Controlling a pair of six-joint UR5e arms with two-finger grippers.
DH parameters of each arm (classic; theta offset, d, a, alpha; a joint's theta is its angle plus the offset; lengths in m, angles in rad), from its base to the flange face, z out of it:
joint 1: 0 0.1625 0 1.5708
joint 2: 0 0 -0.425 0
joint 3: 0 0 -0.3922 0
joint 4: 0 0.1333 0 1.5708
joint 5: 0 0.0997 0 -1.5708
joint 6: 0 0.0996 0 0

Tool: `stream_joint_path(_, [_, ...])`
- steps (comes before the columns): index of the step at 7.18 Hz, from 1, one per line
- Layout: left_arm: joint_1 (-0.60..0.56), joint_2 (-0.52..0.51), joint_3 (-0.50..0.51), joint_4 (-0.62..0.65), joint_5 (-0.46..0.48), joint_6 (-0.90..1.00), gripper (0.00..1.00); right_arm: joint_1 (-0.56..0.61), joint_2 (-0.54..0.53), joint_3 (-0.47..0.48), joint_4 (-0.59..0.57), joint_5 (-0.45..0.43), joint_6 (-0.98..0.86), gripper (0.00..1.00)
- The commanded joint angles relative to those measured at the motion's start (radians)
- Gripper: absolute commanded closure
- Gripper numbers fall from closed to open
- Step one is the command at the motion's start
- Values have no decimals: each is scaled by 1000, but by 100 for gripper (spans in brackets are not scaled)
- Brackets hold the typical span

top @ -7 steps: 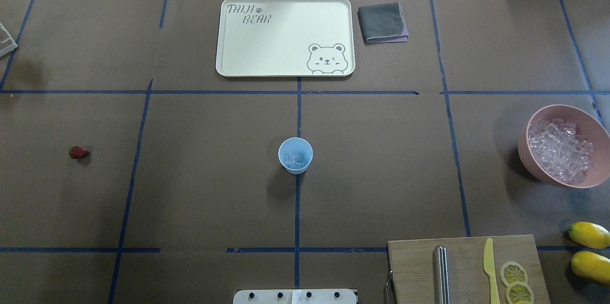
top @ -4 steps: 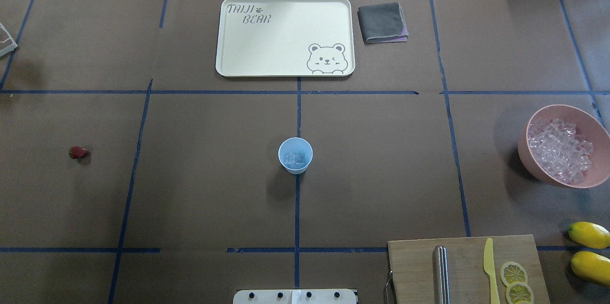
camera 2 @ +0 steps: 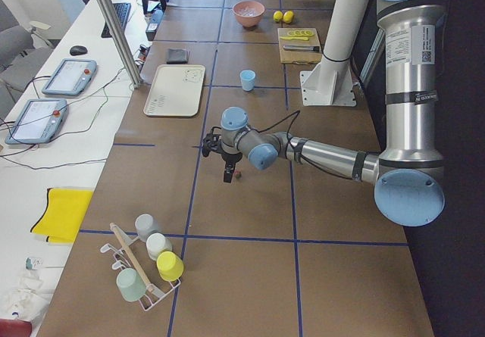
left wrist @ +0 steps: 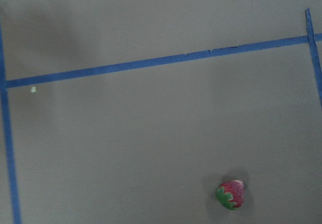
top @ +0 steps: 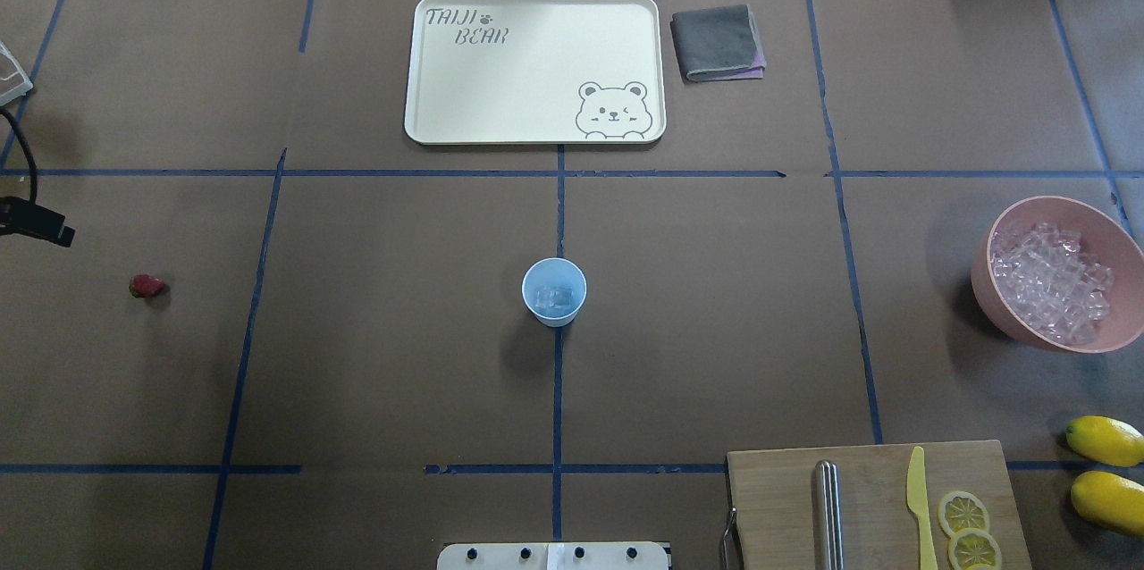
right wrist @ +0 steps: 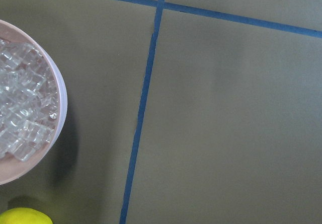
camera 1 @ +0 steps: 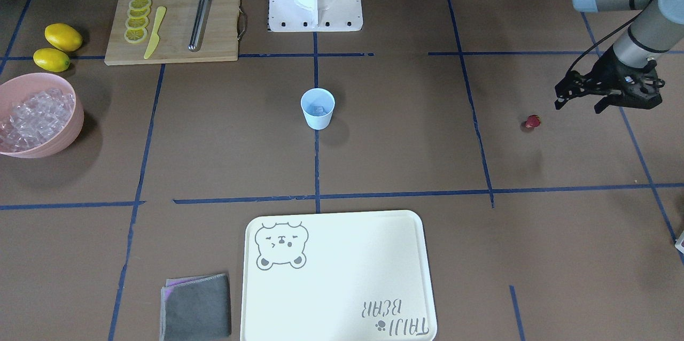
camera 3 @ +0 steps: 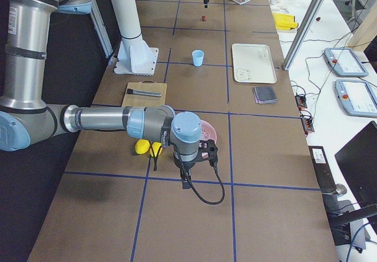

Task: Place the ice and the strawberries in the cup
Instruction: 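Lower the left gripper onto the red strawberry and grasp it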

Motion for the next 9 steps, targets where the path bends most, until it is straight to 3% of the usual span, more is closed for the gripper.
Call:
stream_joint_path(1, [108,-12,56,-130,89,-137,0,0,0,-1,0,0,1,0])
stream_joint_path(3, [134,-30,70,-122,109,-139,4,2,-2,-1,0,0,1,0])
stream_joint_path(5, [136,-30,72,-116,108,-131,22,2,-2,-3,0,0,1,0])
stream_joint_path(6, [136,-30,78,-116,105,-130,25,2,0,-1,0,0,1,0])
stream_joint_path(9, [136,-30,84,-116,102,-130,29,2,-2,-3,0,0,2,0])
